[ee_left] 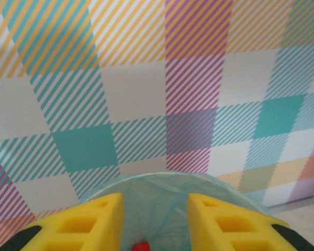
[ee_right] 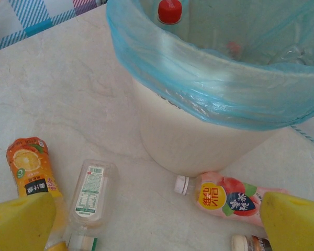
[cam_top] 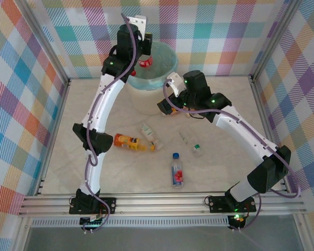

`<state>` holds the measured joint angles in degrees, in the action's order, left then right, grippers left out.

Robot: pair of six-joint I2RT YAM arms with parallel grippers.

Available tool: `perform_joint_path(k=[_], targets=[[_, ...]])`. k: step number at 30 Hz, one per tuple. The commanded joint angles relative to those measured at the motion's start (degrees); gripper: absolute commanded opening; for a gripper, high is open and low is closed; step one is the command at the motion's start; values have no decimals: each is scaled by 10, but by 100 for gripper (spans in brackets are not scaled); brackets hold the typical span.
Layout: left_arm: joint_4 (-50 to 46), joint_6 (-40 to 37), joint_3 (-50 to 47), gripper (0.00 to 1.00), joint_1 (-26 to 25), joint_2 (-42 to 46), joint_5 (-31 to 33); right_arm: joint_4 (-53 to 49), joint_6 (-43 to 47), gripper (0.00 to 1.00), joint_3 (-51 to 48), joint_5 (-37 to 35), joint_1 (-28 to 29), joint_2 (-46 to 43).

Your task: Put the plastic bottles in the bin

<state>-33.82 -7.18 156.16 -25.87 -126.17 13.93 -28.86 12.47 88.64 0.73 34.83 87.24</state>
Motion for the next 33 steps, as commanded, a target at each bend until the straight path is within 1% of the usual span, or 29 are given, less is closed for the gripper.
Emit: perform_joint_path(k=[1, 6, 12, 17, 19, 20, 22, 24, 26, 31, 33], targets=[[-91, -10, 4, 0, 0, 9, -18, -8, -8, 100, 17, 11, -4, 2], [-126, -9, 3, 0, -1, 1, -45, -8, -15, 100, 17, 19, -4, 4], [-131, -24, 0, 0, -1, -39, -72, -13, -19, 99, 16, 21, -4, 6], [-115, -27, 1, 8, -1, -76, -79, -18, -20, 100, 16, 20, -4, 6], [-109, -25, 1, 18, -1, -87, -74, -20, -19, 100, 15, 19, -4, 6], [-107, -23, 1, 27, -1, -90, -73, -22, -19, 100, 15, 18, -4, 7], [-104, -16, 1, 48, -1, -93, -70, -22, -17, 100, 16, 17, -4, 6], [-98, -6, 1, 64, 0, -88, -67, -23, -17, 100, 16, 17, -4, 7], [-90, 3, 1, 71, 1, -82, -69, -22, -16, 100, 17, 16, -4, 8], [-74, 21, 0, 75, 4, -54, -72, -22, -16, 100, 23, 17, -4, 11], [-69, 31, 1, 81, 4, -38, -78, -23, -18, 100, 23, 16, -4, 12]])
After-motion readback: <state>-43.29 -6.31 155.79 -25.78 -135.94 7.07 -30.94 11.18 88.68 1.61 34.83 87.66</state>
